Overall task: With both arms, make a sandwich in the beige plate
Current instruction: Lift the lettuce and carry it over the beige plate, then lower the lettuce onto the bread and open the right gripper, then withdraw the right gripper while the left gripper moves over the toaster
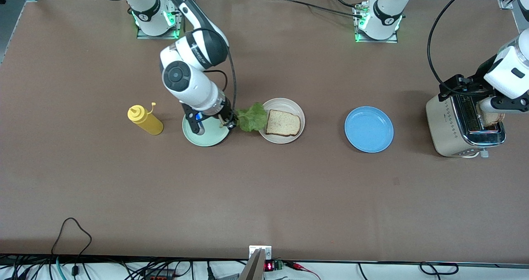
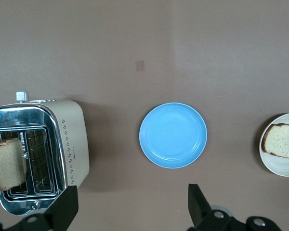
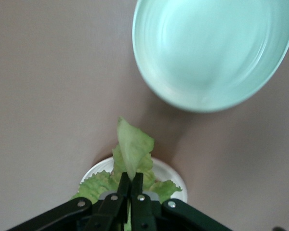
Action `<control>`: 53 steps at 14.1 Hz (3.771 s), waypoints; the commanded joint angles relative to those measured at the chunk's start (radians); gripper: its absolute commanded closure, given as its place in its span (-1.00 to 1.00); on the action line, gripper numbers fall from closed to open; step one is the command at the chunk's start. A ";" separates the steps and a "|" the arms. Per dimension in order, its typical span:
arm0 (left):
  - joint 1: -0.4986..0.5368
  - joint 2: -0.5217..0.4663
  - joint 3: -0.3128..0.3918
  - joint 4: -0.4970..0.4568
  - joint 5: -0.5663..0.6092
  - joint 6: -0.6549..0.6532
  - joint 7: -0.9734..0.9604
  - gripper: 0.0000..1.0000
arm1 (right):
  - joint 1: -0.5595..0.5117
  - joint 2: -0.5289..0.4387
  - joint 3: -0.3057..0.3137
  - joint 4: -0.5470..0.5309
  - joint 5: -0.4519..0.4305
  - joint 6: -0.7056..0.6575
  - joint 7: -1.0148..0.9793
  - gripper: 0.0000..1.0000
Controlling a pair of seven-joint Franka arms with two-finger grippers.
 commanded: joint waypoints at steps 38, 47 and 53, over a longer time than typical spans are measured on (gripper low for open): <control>0.004 -0.006 0.008 0.008 0.014 -0.084 -0.098 -1.00 | 0.121 0.221 0.026 0.165 0.041 0.219 0.400 -1.00; -0.001 0.092 0.003 0.079 0.021 -0.078 -0.080 -1.00 | -0.130 -0.124 0.023 0.013 0.028 -0.246 -0.277 -1.00; 0.124 0.204 0.019 0.109 0.014 -0.078 0.134 -1.00 | -0.405 -0.267 0.023 -0.009 -0.122 -0.520 -0.919 -1.00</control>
